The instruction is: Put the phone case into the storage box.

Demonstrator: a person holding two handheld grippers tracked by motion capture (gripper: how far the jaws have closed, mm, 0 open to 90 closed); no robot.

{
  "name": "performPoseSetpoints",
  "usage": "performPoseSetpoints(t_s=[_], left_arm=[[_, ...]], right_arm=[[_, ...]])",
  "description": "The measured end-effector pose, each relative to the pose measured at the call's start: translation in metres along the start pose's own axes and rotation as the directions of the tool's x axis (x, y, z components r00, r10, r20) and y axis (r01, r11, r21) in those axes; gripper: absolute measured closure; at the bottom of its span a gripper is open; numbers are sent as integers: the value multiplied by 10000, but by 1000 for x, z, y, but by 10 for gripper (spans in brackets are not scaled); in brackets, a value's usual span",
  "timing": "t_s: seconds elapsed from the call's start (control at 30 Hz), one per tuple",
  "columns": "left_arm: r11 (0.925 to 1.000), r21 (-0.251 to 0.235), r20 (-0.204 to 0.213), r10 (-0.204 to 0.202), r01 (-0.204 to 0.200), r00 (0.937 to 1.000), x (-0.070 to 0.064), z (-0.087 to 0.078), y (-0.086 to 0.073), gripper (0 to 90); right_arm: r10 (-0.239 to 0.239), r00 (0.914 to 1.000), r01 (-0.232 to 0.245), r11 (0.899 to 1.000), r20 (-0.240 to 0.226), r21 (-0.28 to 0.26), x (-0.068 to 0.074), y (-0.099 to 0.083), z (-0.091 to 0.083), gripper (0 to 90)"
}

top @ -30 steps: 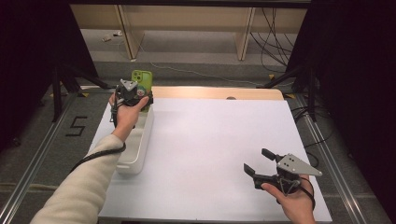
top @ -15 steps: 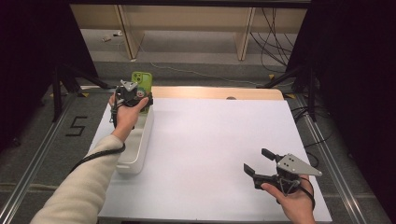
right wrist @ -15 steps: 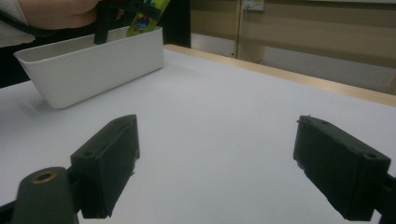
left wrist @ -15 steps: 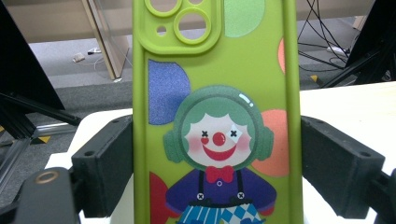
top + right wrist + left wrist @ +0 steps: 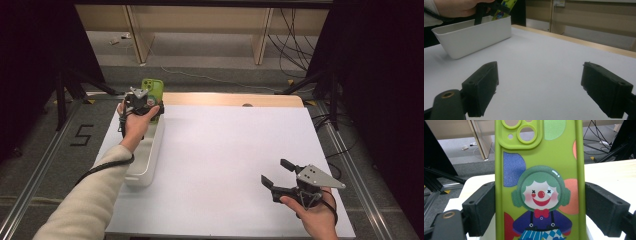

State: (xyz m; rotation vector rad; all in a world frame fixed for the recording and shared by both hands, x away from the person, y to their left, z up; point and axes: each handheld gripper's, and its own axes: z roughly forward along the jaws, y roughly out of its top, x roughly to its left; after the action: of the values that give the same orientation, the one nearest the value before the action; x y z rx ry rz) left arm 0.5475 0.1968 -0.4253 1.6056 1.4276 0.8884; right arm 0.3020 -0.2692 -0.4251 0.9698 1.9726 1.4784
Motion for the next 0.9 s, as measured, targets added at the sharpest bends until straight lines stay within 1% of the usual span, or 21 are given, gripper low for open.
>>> performPoseSetpoints(t_s=[0.33, 0.9], left_arm=[[10000, 91, 26, 25, -25, 10000, 1, -1, 1, 156], [9994, 341, 6, -100, 100, 9999, 3, 2, -3, 155]], right_arm=[[15, 10000, -15, 10000, 9, 9, 0, 0, 0, 157], [12, 10000, -12, 10000, -13, 44, 0, 0, 1, 157]])
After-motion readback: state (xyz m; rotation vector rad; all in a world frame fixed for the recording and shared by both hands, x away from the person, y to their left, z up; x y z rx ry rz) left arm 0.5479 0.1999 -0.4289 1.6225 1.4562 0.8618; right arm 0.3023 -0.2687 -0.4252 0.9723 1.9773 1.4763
